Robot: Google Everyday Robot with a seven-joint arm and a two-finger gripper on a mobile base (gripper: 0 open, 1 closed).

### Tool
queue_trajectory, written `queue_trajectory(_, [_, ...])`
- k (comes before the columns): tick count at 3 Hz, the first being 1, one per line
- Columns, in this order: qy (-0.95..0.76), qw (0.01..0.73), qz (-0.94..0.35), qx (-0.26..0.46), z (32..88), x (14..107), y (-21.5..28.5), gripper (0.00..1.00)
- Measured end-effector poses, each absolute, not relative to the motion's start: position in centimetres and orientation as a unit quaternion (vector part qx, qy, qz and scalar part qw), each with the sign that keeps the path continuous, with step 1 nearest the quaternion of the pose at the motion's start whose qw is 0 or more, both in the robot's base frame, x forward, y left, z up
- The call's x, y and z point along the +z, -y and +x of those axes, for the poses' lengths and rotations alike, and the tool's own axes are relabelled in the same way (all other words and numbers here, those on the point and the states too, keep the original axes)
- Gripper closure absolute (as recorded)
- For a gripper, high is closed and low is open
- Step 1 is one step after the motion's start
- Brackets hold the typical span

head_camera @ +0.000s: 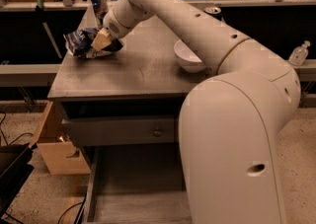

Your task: Place blue chip bag into middle drawer

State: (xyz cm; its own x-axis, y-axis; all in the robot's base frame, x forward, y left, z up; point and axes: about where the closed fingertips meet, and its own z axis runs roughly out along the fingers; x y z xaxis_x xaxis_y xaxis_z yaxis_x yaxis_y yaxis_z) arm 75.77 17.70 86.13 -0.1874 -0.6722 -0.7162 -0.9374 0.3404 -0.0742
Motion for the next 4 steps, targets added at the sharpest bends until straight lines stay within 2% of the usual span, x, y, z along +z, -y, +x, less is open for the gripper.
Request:
queue_trajectory(2, [-0.735, 0.342, -0.55, 0.198, 75.9, 86.9, -18.2, 1.0])
queue_trajectory(4, [-0.708, 0.364, -0.574, 0.195, 72.6, 93.3, -15.5, 1.0])
